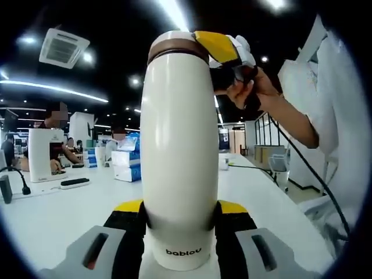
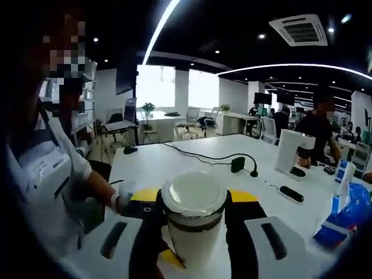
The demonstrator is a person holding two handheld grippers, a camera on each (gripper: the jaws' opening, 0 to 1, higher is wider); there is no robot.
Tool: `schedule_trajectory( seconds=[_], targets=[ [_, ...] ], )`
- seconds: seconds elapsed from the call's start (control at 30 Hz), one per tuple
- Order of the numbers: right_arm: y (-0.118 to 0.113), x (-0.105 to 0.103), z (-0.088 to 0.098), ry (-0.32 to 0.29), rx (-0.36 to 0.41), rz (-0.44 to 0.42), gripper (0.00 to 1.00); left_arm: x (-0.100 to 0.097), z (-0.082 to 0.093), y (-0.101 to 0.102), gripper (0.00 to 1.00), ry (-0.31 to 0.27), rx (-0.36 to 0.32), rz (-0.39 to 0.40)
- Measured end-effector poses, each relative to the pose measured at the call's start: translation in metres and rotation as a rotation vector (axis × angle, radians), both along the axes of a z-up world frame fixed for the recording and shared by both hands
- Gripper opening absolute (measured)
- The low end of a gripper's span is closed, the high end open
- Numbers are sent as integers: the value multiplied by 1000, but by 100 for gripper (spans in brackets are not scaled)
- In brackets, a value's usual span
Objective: Grasp the water cup twist off the cup lid place the cup lid on the table
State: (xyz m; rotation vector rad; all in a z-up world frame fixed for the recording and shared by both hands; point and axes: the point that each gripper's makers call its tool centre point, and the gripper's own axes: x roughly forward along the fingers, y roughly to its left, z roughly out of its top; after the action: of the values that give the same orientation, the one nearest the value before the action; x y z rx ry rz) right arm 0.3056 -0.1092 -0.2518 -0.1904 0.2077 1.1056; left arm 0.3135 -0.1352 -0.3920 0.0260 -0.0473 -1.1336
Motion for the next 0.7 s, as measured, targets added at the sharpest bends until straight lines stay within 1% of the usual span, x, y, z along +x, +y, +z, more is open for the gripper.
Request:
schedule_trajectory(
  seconds=[0.13,0.23,0.37,0.43,0.5,0.57,0.63,0.7],
  targets=[
    [0,-1,0,-17,-24,78,44,-1,0,0,48,0,1,0],
    [0,0,1,-18,-20,118,44,-1,0,0,48,1,0,1],
    [1,-2,1,-25,-21,208,44,0,0,0,48,0,0,1],
    [2,-1,2,-15,-7,237,44,0,0,1,48,3,-1,1],
    [3,-2,2,-22,4,280,44,0,1,1,48,3,-2,2],
    [3,-2,2,-17,11,303,44,0,1,1,48,5,-3,2],
    [3,-3,2,-26,15,334,45,0,1,1,48,4,-3,3],
    [4,-3,3,-27,33,357,45,0,1,1,48,6,-3,3]
  ],
)
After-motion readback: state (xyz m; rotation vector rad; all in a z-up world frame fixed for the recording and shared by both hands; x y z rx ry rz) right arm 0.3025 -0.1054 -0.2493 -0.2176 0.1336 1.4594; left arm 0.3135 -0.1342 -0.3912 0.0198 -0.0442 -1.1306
